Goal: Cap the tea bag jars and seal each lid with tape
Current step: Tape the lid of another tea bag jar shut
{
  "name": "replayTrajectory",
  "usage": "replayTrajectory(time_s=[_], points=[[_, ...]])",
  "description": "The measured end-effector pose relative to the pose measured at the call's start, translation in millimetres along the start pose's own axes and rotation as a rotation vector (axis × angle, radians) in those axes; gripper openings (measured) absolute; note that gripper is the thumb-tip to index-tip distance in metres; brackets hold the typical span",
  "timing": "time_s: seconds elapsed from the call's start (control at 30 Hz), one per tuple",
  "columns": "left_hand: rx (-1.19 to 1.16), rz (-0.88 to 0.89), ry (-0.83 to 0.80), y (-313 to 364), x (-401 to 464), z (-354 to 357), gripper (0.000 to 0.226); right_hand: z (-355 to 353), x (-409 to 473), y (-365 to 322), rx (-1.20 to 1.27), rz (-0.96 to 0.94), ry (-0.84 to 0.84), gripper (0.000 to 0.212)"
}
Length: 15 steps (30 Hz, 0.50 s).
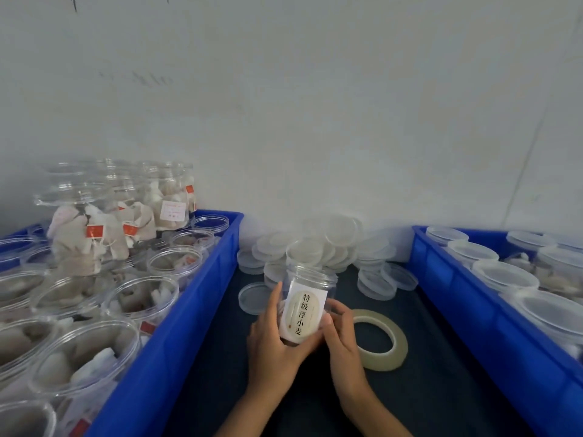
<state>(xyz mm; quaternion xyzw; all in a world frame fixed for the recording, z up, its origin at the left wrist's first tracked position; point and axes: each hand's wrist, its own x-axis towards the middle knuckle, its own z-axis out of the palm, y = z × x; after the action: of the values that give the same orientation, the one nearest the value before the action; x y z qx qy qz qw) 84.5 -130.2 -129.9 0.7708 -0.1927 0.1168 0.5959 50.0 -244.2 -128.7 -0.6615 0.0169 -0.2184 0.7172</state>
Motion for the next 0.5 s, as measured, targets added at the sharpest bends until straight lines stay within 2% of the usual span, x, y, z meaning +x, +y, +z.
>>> replayTrajectory(time_s=[0.13,0.5], points=[[-0.112,-0.044,-0.037,-8.3,1.3,1.1,0.106,0.0,-1.3,1.9,-0.028,-0.013,-0.013,0.028],[-0.236,-0.121,-0.042,-11.6,6.1,-2.9,0.107,0.3,-1.2,-1.4,-0.001,-0.018,-0.024,0.022]])
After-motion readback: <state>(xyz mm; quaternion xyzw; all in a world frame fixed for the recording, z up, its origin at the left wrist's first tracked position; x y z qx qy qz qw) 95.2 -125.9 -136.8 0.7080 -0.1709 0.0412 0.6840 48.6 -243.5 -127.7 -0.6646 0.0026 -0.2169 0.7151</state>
